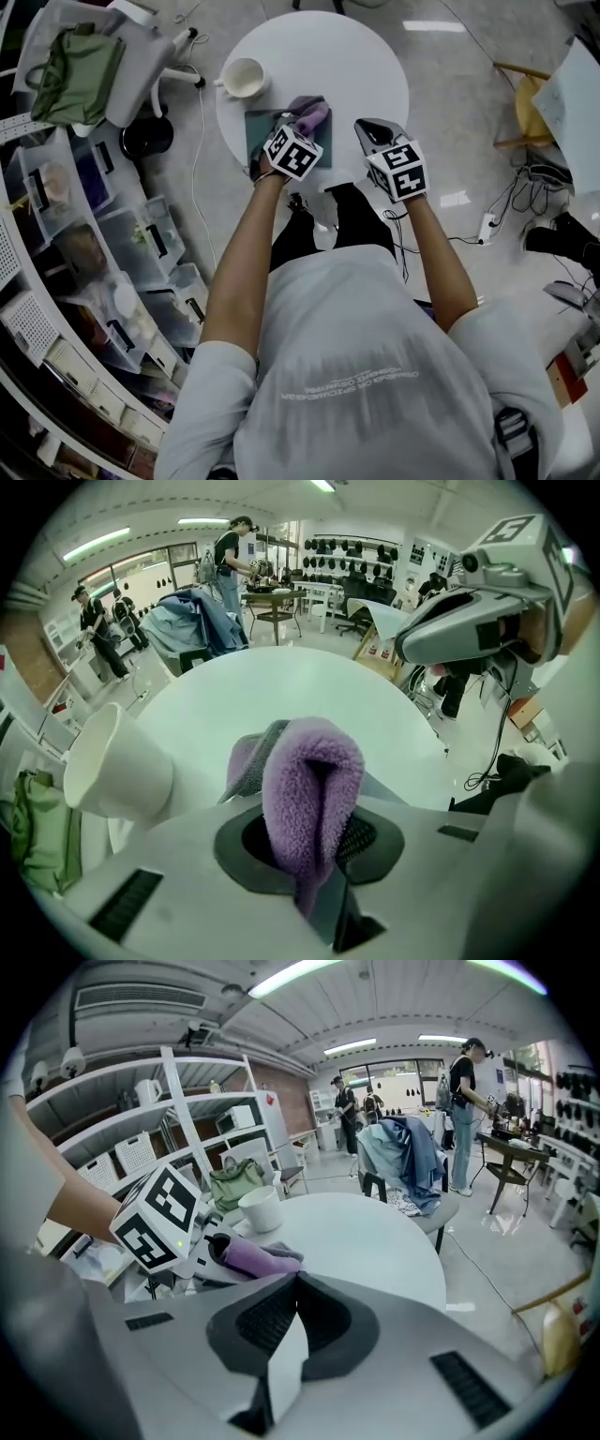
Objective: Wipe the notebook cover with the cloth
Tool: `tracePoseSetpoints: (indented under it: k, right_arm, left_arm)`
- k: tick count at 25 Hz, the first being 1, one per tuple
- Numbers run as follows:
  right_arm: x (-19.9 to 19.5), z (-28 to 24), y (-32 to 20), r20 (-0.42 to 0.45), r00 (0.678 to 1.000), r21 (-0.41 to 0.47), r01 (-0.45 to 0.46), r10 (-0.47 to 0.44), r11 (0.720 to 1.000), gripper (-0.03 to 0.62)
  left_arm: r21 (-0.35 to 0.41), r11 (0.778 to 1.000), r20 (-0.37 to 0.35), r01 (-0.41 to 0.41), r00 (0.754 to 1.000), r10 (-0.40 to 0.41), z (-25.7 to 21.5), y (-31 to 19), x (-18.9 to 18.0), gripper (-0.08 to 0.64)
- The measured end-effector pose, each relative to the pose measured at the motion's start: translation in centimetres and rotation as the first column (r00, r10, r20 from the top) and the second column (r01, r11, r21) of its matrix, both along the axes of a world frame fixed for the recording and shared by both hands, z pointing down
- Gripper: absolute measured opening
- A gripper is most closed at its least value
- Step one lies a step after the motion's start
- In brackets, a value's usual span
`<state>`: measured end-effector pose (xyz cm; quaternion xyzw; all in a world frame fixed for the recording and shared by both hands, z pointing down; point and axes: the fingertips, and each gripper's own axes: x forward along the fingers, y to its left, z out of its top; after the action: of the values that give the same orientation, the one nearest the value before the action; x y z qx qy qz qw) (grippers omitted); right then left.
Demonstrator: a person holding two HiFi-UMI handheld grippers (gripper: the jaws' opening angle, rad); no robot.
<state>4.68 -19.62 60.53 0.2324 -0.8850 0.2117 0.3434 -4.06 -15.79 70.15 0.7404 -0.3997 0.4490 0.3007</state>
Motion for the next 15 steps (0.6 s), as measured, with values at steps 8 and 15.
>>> tracePoseSetpoints:
  k: [8,15]
  right_arm:
    - [1.5,-1.6,2.4,-0.012,0.993,0.044,-0.117,0.118,0.992,0.000]
    - [2.1,-3.0,4.5,-0.014,0.977,0.085,-0.211,0.213,0.974,0.000]
  left_arm:
    - [0.019,0.998,-0.032,-0.056,0.998,0.057,0.1,3.2,0.9,0.064]
    - [0.022,0.986,-0.041,-0.165,0.985,0.165,0.2,6.7,1.8,0.064]
